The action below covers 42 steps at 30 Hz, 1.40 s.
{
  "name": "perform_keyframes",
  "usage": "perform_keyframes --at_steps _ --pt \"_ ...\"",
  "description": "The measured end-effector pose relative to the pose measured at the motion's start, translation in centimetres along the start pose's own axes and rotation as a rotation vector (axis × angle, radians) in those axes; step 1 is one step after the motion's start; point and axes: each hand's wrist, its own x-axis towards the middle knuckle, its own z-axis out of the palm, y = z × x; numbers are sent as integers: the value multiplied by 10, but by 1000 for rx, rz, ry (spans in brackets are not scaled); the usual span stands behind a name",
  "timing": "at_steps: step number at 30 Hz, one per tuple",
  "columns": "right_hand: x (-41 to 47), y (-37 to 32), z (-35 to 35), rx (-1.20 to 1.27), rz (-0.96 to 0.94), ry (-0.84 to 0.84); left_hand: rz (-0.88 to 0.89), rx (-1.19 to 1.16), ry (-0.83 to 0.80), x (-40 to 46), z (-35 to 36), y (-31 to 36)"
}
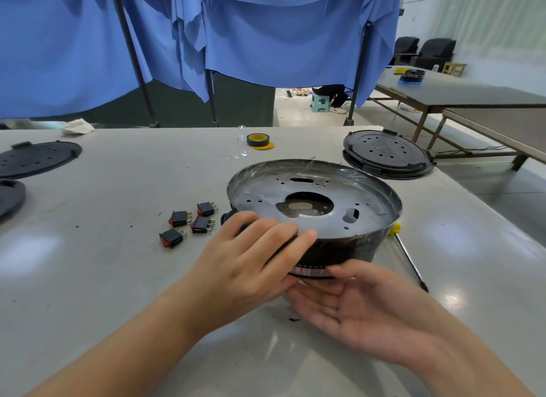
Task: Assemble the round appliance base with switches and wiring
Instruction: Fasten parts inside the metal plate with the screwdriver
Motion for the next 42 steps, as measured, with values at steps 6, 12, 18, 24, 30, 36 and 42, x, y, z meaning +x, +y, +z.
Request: perform_keyframes --at_steps 6,12,18,24,30,36,42 --pt "0 1 2 80 36 -33 -6 -6 -13 -2 1 -1" --pt "-1 0 1 34 81 -26 -28 -51 -64 -2 -2 -2" --pt "0 2 -1 109 103 -68 -440 -310 9 -4 -20 -18" --pt "5 4 -1 88 79 -70 -977 -309 -74 -23 -15 -58" --pt "8 6 -3 78 45 -86 -1038 -339 -572 -40 -3 -61" --pt "8 11 -3 58 19 -89 -939 -326 -740 -37 -2 -56" --pt "7 14 -4 54 -13 -61 -870 -352 -727 -41 0 -52"
